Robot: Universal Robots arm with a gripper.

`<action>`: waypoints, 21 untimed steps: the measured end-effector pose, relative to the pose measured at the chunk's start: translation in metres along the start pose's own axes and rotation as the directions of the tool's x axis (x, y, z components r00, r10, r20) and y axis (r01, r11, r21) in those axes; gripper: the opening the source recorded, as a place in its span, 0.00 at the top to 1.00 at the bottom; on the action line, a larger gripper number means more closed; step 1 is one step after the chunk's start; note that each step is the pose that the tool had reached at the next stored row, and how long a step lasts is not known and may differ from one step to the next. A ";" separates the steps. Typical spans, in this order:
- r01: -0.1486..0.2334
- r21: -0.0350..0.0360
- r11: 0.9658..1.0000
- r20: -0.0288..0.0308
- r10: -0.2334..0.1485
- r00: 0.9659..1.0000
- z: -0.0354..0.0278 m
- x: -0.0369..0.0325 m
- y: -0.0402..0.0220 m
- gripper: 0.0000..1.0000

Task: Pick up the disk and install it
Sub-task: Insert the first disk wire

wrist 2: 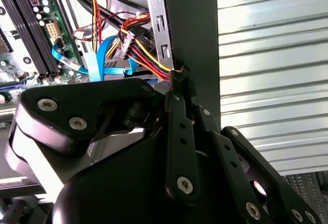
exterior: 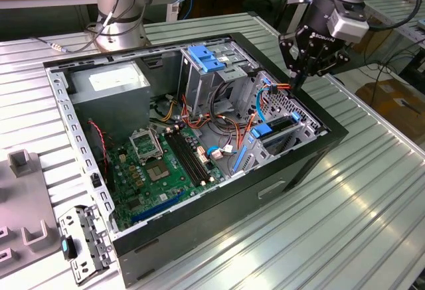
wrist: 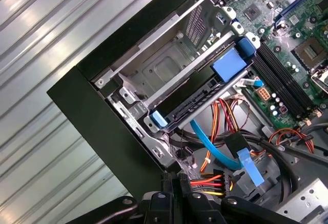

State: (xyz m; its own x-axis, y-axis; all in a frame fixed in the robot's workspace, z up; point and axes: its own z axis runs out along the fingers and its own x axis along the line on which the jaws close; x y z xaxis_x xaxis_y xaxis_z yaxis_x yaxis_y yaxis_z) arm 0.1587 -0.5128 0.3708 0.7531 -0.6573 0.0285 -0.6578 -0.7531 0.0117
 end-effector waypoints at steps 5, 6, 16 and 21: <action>-0.010 0.000 1.000 0.000 0.010 1.000 -0.0001 -0.0054 0.0047 0.84; -0.011 0.000 1.000 0.000 0.011 1.000 -0.0001 -0.0065 0.0057 0.84; -0.024 -0.001 1.000 0.000 0.024 1.000 -0.0003 -0.0176 0.0154 0.84; -0.031 -0.001 1.000 0.000 0.031 1.000 -0.0004 -0.0222 0.0194 0.84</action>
State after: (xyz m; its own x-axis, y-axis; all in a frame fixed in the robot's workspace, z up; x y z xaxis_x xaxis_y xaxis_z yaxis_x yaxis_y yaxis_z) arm 0.1292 -0.5128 0.3708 0.7324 -0.6803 0.0284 -0.6808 -0.7324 0.0117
